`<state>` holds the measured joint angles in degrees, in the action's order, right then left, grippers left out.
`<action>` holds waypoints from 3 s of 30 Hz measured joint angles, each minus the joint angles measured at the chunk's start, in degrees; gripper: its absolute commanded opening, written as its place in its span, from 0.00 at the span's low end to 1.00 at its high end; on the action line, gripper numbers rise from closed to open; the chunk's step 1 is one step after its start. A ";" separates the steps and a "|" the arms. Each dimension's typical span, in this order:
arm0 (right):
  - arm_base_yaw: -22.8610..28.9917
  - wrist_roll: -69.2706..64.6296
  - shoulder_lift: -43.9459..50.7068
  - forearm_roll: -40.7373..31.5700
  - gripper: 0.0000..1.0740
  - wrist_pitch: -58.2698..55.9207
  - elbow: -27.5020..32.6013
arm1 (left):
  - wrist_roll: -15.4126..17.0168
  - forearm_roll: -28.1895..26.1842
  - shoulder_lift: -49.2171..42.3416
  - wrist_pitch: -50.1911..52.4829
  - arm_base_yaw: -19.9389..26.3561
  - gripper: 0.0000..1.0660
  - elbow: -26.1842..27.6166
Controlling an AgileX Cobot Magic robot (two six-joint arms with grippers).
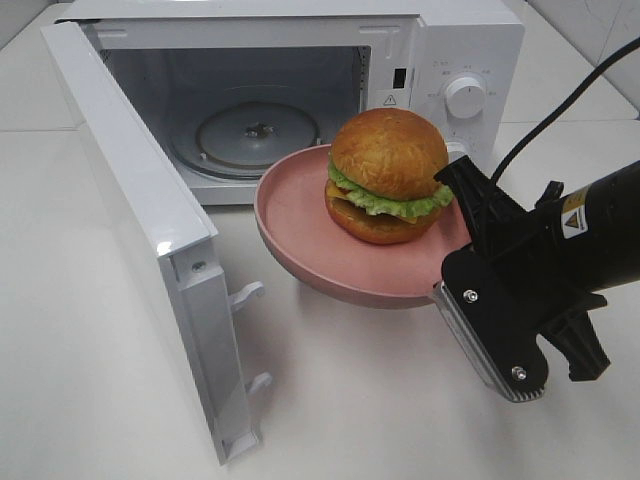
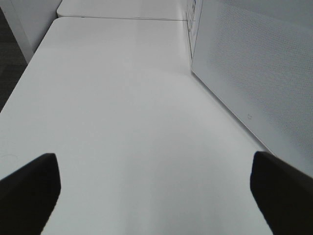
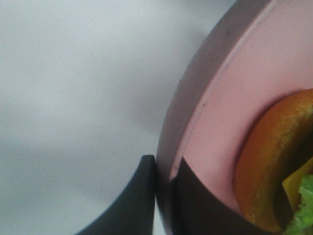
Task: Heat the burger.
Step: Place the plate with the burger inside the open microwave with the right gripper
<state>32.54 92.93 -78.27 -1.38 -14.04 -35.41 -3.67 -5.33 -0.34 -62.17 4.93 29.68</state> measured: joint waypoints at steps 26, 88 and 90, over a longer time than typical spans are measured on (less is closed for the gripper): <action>3.32 0.52 -6.65 1.38 0.00 3.50 -4.13 | 0.00 0.00 0.00 0.00 0.00 0.92 0.00; 3.32 -11.17 -36.73 12.83 0.00 -4.53 -41.83 | 0.00 0.00 0.00 0.00 0.00 0.92 0.00; 3.32 -11.63 -37.87 12.95 0.00 -4.64 -43.03 | 0.00 0.00 0.00 0.00 0.00 0.92 0.00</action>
<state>35.87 81.30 -116.14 11.57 -18.68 -78.44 -3.67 -5.33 -0.34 -62.17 4.93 29.68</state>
